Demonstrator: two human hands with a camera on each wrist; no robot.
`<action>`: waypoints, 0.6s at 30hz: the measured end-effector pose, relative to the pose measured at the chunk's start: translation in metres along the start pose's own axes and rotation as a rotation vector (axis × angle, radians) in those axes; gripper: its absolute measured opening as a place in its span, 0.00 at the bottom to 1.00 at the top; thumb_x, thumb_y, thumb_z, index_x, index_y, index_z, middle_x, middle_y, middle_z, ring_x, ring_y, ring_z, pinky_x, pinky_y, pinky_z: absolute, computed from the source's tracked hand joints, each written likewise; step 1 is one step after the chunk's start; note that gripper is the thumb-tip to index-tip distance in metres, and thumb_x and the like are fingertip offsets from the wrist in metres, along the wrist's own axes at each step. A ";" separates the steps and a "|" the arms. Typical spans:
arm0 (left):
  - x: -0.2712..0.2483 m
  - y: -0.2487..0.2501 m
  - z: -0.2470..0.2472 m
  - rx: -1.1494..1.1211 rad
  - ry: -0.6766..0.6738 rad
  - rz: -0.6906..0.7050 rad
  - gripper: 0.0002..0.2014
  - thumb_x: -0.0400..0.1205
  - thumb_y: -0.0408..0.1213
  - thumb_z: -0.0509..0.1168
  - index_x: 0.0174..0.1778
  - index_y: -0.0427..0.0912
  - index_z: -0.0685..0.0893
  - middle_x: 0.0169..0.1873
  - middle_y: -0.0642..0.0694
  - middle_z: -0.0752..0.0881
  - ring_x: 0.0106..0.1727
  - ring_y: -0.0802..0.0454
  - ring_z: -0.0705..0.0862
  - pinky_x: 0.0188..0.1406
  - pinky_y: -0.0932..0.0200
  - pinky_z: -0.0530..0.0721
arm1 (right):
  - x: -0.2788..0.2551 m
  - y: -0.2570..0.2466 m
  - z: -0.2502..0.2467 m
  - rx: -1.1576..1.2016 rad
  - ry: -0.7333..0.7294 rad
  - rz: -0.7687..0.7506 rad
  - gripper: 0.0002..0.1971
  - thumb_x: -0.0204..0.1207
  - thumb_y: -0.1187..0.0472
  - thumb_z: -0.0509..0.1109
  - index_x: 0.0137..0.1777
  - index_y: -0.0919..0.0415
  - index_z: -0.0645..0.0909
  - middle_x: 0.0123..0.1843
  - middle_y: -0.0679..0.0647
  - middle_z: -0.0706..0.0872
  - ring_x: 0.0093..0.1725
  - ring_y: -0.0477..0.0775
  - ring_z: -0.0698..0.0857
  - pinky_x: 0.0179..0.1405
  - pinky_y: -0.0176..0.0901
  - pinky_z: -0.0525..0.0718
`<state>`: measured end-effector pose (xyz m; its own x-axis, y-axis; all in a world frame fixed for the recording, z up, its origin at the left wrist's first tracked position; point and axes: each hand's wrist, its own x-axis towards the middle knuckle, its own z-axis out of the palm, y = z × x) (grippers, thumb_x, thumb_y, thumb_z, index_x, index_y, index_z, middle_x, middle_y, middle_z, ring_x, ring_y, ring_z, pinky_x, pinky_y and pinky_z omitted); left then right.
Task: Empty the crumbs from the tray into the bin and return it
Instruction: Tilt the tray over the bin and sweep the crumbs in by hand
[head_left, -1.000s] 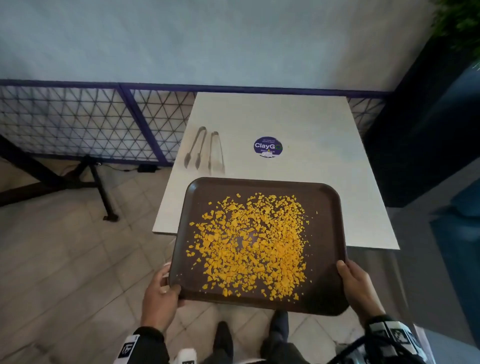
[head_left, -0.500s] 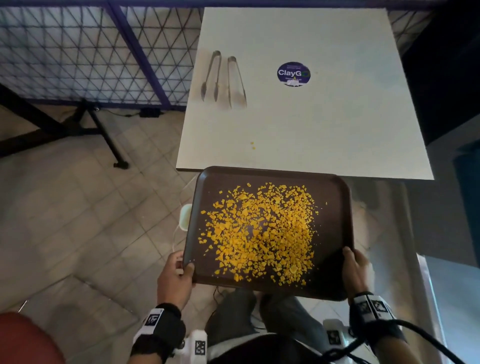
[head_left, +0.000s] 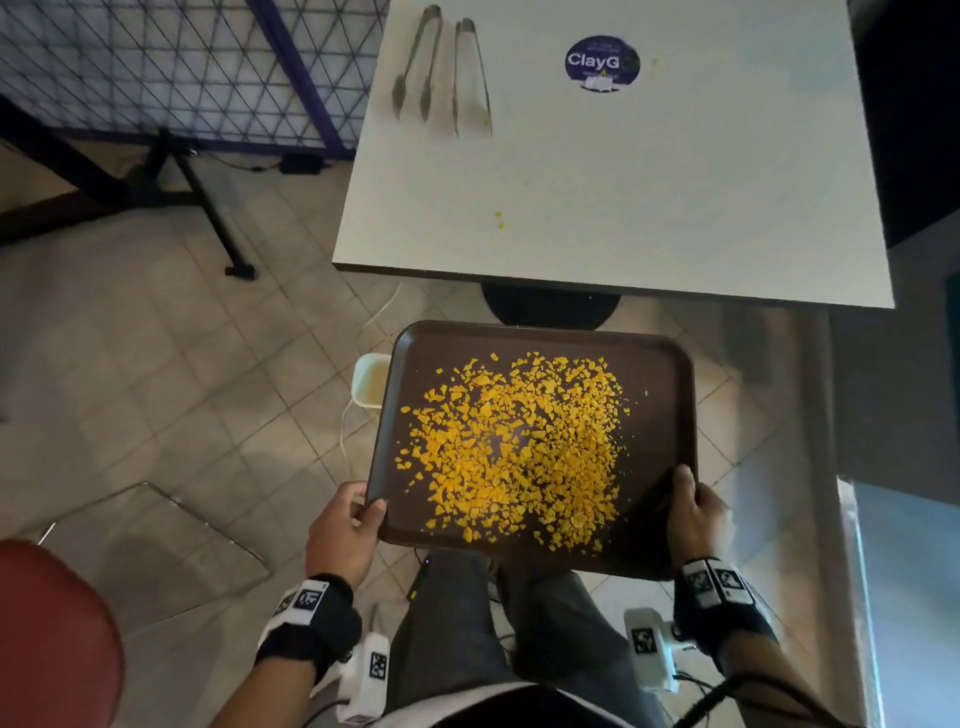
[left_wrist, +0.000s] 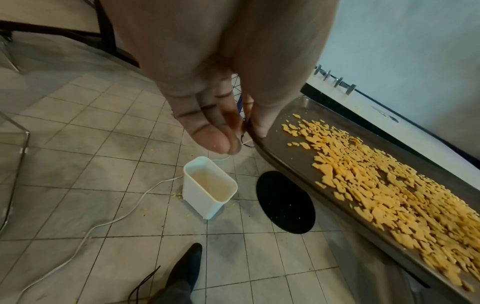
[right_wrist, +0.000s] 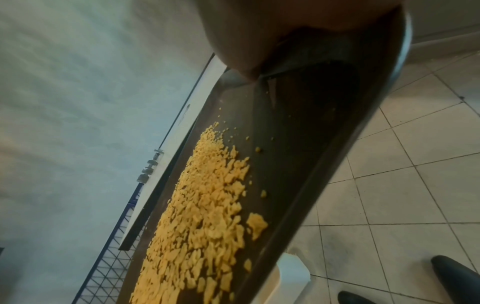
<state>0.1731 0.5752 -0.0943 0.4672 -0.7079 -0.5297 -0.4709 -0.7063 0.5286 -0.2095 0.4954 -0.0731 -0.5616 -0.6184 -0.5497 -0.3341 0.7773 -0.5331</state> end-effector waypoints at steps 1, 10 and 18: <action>0.001 0.000 0.003 0.004 0.000 0.001 0.10 0.82 0.43 0.70 0.58 0.53 0.82 0.46 0.50 0.90 0.45 0.50 0.88 0.52 0.47 0.86 | 0.003 0.002 0.003 0.005 0.004 0.001 0.24 0.84 0.45 0.57 0.50 0.66 0.84 0.43 0.65 0.84 0.41 0.61 0.80 0.41 0.45 0.73; 0.070 -0.023 0.041 -0.080 -0.033 -0.076 0.10 0.80 0.40 0.73 0.51 0.58 0.81 0.42 0.52 0.90 0.42 0.49 0.90 0.47 0.39 0.90 | 0.052 0.026 0.069 -0.010 0.009 0.037 0.25 0.82 0.42 0.57 0.42 0.63 0.84 0.40 0.64 0.86 0.40 0.63 0.85 0.41 0.50 0.82; 0.177 -0.059 0.096 -0.130 0.021 -0.051 0.12 0.81 0.37 0.72 0.51 0.60 0.80 0.45 0.53 0.88 0.46 0.47 0.90 0.50 0.39 0.90 | 0.125 0.049 0.173 0.029 -0.008 0.005 0.25 0.82 0.41 0.56 0.44 0.62 0.82 0.39 0.62 0.83 0.41 0.62 0.83 0.34 0.44 0.75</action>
<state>0.2120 0.4922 -0.2828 0.5038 -0.6703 -0.5449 -0.3462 -0.7346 0.5835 -0.1653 0.4364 -0.2793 -0.5567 -0.6156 -0.5577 -0.3089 0.7767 -0.5490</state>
